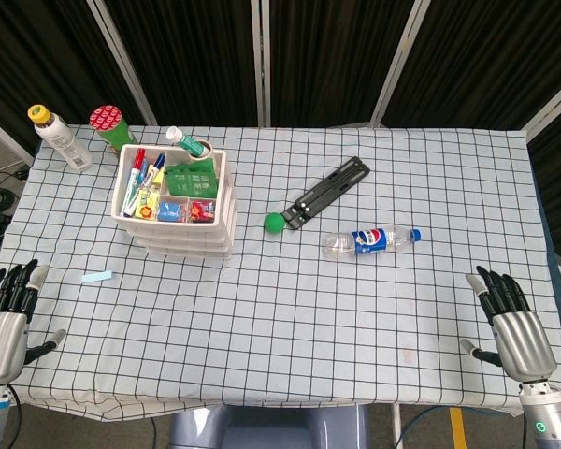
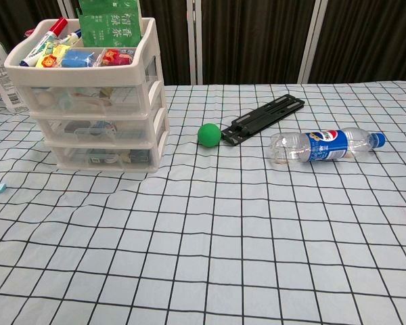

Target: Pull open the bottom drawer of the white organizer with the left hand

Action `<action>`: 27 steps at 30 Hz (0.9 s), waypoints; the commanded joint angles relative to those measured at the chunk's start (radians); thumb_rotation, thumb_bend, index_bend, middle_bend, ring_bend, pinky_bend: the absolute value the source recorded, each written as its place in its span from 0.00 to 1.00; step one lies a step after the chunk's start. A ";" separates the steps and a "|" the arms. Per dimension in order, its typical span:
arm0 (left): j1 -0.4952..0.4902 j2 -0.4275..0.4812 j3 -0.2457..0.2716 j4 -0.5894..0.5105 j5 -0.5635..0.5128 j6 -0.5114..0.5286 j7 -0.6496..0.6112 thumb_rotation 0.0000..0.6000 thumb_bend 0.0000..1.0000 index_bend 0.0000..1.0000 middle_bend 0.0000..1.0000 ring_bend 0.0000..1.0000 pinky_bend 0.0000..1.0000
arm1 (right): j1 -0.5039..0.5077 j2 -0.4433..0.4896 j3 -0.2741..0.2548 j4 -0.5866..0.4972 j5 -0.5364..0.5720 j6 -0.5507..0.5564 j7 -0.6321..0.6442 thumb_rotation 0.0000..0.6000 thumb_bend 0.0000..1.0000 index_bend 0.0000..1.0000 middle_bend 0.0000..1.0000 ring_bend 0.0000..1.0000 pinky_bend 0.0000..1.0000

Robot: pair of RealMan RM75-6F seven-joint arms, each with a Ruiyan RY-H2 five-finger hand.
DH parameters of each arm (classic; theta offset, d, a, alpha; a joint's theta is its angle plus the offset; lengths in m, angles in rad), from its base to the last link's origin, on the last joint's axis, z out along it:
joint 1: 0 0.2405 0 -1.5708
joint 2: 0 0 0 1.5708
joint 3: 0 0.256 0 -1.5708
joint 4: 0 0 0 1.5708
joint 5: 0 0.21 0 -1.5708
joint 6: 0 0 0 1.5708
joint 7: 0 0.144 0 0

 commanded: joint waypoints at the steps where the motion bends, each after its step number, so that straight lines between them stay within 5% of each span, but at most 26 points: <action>1: -0.003 -0.002 0.000 0.000 -0.003 -0.007 0.005 1.00 0.14 0.00 0.00 0.00 0.00 | 0.000 0.001 0.000 -0.001 0.000 0.001 0.002 1.00 0.02 0.07 0.00 0.00 0.00; 16: -0.026 -0.009 -0.006 0.008 -0.023 -0.064 -0.010 1.00 0.16 0.00 0.00 0.00 0.00 | 0.001 0.007 0.002 -0.010 0.004 -0.003 0.011 1.00 0.02 0.07 0.00 0.00 0.00; 19: -0.041 -0.028 -0.010 0.024 -0.021 -0.083 -0.035 1.00 0.21 0.00 0.00 0.00 0.00 | 0.000 0.016 0.003 -0.015 0.007 -0.003 0.025 1.00 0.02 0.07 0.00 0.00 0.00; 21: -0.051 -0.042 -0.012 0.036 -0.019 -0.095 -0.054 1.00 0.33 0.00 0.00 0.00 0.04 | -0.001 0.021 0.004 -0.016 0.006 -0.001 0.034 1.00 0.02 0.07 0.00 0.00 0.00; 23: -0.063 -0.056 -0.017 0.044 -0.022 -0.111 -0.072 1.00 0.46 0.00 0.08 0.09 0.15 | -0.001 0.024 0.003 -0.016 0.006 -0.002 0.040 1.00 0.02 0.07 0.00 0.00 0.00; 27: -0.096 -0.104 -0.050 0.071 -0.039 -0.133 -0.096 1.00 0.69 0.01 0.57 0.54 0.51 | 0.002 0.029 -0.002 -0.019 0.004 -0.012 0.045 1.00 0.02 0.07 0.00 0.00 0.00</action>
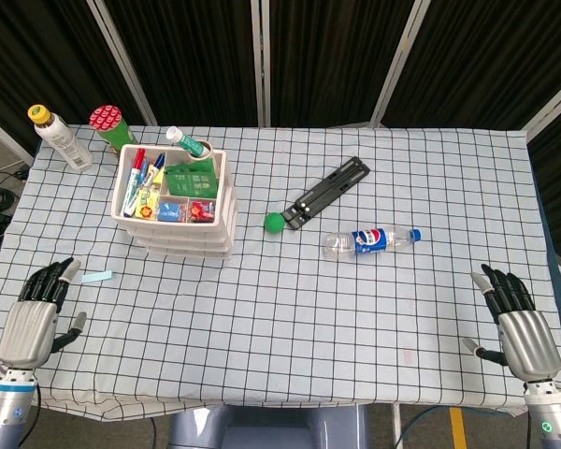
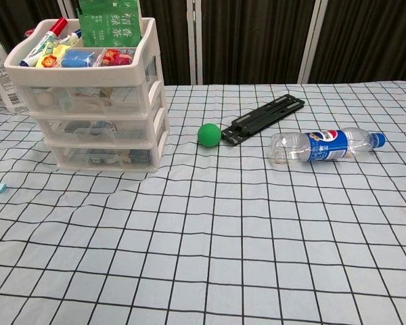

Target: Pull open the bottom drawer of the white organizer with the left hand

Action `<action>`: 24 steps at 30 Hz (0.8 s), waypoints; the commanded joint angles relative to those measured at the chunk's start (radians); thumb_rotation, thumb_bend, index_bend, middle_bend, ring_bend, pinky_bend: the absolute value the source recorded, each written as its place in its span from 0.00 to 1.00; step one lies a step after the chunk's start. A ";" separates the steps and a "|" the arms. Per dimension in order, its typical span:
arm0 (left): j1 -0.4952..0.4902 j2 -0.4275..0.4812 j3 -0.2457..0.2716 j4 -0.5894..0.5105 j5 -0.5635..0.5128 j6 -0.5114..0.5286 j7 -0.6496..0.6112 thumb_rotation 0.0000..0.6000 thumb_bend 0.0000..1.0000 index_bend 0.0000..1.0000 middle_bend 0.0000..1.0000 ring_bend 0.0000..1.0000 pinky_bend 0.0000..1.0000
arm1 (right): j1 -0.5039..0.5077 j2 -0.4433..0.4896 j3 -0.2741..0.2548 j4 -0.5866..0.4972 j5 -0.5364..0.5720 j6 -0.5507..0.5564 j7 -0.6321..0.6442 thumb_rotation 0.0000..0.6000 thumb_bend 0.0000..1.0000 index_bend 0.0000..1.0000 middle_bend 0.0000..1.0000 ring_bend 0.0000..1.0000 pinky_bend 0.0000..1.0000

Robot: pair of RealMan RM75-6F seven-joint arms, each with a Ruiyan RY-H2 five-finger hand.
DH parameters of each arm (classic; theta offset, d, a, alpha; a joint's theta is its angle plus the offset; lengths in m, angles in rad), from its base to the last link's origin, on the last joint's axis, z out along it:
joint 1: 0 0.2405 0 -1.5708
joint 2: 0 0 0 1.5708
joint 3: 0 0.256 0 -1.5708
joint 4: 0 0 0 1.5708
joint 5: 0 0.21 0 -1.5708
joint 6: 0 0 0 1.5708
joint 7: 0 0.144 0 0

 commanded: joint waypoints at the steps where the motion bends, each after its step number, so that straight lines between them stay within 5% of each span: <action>1: -0.036 -0.044 -0.034 0.025 -0.015 -0.025 -0.036 1.00 0.76 0.01 0.67 0.63 0.57 | 0.002 0.003 -0.003 -0.003 -0.003 -0.005 0.000 1.00 0.02 0.07 0.00 0.00 0.00; 6: -0.099 -0.062 -0.060 0.007 -0.066 -0.140 -0.216 1.00 0.91 0.00 0.83 0.77 0.69 | 0.002 0.006 -0.008 -0.008 -0.009 -0.007 0.000 1.00 0.02 0.07 0.00 0.00 0.00; 16: -0.217 -0.040 -0.103 -0.034 -0.248 -0.434 -0.447 1.00 0.97 0.00 0.84 0.79 0.72 | -0.001 0.022 -0.001 -0.014 -0.002 0.002 0.034 1.00 0.02 0.07 0.00 0.00 0.00; 24: -0.271 -0.080 -0.133 0.008 -0.314 -0.529 -0.530 1.00 0.97 0.04 0.84 0.79 0.72 | 0.000 0.033 0.002 -0.015 0.003 0.000 0.061 1.00 0.02 0.07 0.00 0.00 0.00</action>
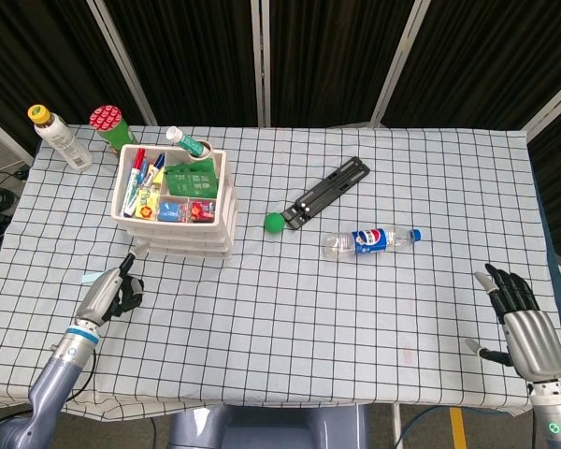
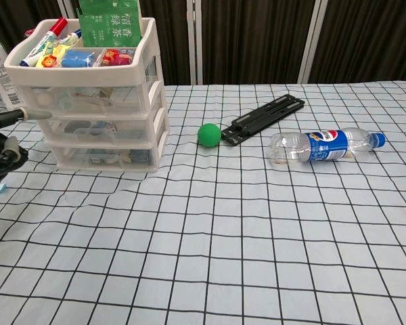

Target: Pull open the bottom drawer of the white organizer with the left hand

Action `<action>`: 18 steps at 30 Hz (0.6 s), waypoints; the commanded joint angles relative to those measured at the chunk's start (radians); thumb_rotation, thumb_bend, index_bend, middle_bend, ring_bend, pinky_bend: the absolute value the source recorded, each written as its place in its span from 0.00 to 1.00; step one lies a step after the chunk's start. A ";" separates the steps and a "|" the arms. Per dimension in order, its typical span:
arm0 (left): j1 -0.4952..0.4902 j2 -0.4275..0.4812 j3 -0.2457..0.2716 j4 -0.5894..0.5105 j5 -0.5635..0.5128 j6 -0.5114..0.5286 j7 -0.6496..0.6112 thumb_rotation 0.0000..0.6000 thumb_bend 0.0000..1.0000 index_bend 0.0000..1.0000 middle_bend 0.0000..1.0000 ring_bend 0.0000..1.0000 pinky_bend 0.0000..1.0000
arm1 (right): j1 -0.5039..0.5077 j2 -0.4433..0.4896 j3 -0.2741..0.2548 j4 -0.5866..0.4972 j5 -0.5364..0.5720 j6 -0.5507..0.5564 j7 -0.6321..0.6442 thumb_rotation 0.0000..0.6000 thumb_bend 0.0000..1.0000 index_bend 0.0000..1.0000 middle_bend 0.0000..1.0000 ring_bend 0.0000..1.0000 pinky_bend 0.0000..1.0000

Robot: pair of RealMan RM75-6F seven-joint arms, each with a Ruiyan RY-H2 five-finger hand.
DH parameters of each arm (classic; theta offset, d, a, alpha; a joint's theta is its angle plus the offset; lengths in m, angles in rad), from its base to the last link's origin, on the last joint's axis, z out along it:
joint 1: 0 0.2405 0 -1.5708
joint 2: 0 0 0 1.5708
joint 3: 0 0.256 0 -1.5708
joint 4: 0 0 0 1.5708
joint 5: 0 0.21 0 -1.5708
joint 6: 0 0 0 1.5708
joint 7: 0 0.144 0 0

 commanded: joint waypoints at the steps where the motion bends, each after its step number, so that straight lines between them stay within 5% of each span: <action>1: -0.026 -0.025 -0.015 0.020 -0.031 -0.038 -0.030 1.00 0.97 0.05 0.84 0.79 0.72 | 0.001 0.002 0.001 0.001 0.002 -0.003 0.006 1.00 0.02 0.07 0.00 0.00 0.00; 18: -0.089 -0.106 -0.021 0.113 -0.116 -0.159 -0.084 1.00 0.99 0.07 0.84 0.79 0.72 | 0.002 0.006 0.002 0.002 0.000 -0.003 0.018 1.00 0.02 0.07 0.00 0.00 0.00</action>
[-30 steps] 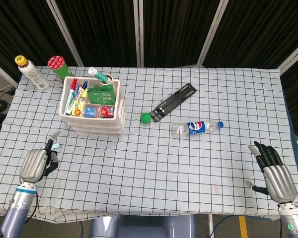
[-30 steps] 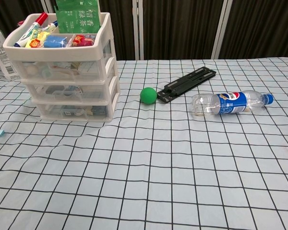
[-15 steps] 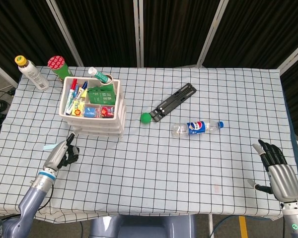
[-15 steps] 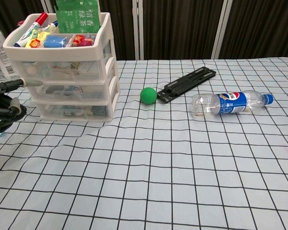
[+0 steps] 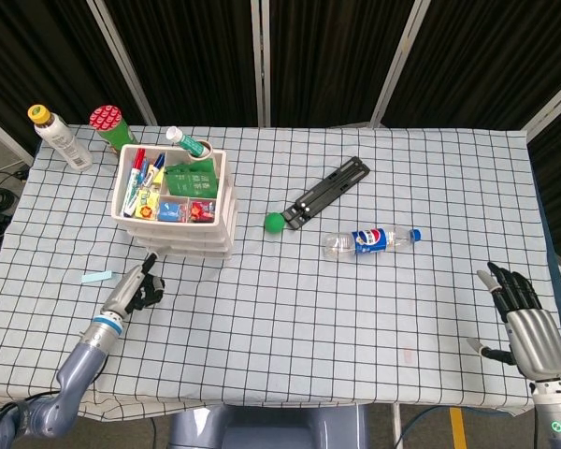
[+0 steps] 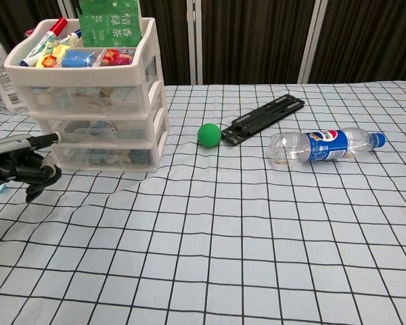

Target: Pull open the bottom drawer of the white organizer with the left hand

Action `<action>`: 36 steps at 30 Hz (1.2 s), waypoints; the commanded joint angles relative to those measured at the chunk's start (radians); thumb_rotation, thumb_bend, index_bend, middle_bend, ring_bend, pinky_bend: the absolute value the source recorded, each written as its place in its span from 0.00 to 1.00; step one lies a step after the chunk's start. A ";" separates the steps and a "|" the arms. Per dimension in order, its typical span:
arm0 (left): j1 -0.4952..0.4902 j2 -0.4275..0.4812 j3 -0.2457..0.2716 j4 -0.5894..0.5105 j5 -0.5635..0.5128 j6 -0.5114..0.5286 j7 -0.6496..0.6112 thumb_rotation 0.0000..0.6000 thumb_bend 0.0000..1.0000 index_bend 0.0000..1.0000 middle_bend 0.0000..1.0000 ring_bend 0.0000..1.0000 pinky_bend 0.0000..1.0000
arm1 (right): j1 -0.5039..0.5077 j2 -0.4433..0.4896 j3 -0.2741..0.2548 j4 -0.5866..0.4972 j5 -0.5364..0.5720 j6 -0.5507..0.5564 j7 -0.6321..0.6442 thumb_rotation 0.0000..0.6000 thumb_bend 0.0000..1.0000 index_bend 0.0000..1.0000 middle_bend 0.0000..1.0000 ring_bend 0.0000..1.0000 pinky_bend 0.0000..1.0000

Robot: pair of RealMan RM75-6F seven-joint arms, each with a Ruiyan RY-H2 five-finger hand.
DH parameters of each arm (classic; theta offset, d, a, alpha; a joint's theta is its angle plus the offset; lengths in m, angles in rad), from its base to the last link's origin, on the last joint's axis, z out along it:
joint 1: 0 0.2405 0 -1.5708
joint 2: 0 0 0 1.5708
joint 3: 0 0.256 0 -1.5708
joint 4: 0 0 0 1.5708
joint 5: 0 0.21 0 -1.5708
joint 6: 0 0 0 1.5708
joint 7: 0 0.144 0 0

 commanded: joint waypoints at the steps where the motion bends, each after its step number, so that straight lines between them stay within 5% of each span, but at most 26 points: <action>1: -0.011 -0.003 -0.003 0.003 -0.005 -0.026 -0.026 1.00 0.99 0.07 0.84 0.79 0.72 | 0.000 0.000 0.000 0.000 -0.001 0.001 0.000 1.00 0.02 0.07 0.00 0.00 0.00; 36: -0.084 -0.080 -0.024 0.087 0.001 -0.086 -0.109 1.00 0.99 0.07 0.84 0.79 0.72 | 0.009 -0.002 0.003 0.009 0.016 -0.026 0.014 1.00 0.02 0.07 0.00 0.00 0.00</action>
